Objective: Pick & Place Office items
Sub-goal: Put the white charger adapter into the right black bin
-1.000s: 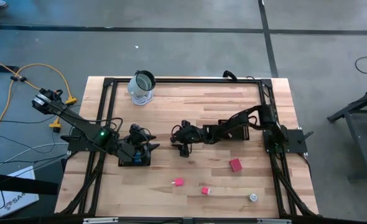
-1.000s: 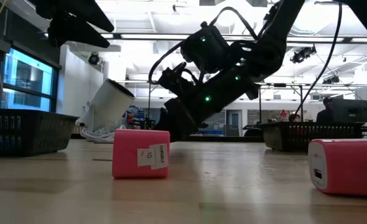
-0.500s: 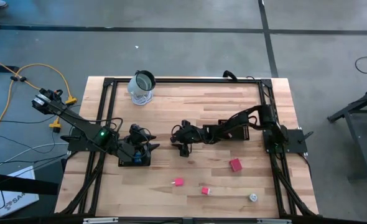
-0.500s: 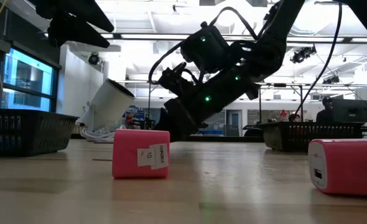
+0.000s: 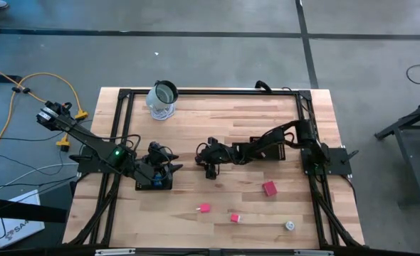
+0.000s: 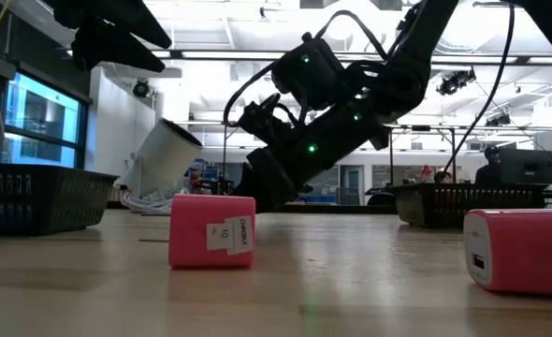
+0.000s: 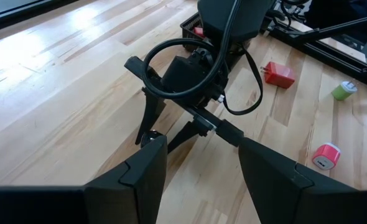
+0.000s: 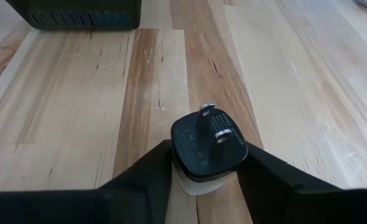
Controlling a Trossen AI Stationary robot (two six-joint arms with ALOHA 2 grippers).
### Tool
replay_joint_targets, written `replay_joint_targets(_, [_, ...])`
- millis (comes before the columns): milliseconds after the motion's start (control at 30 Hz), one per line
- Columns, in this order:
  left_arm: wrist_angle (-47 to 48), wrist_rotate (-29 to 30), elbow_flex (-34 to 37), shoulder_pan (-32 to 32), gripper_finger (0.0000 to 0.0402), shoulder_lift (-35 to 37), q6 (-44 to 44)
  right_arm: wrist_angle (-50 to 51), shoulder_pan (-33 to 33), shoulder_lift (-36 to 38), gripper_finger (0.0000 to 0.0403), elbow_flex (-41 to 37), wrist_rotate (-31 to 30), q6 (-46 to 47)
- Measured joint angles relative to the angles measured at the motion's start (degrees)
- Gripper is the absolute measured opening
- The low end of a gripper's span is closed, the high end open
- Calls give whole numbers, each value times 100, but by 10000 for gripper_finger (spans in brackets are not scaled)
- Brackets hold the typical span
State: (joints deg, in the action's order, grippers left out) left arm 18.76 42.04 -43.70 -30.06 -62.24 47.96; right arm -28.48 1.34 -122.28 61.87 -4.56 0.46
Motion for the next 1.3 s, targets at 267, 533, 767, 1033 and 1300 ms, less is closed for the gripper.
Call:
replay_joint_targets(267, [0,0,0,0,194,0,0,-3,0,2,144,0,2,1])
replay_joint_targets(533, [0,0,0,0,194,0,0,-52,0,2,144,0,-10,-19])
replay_joint_targets(767, [0,-2,0,0,194,0,0,-75,0,131,144,-2,-173,-121])
replay_joint_targets(1033, [2,-2,0,0,194,0,0,114,13,399,144,0,-570,-165])
replay_joint_targets(1300, [0,0,0,0,194,0,0,889,-101,981,144,-8,-603,322])
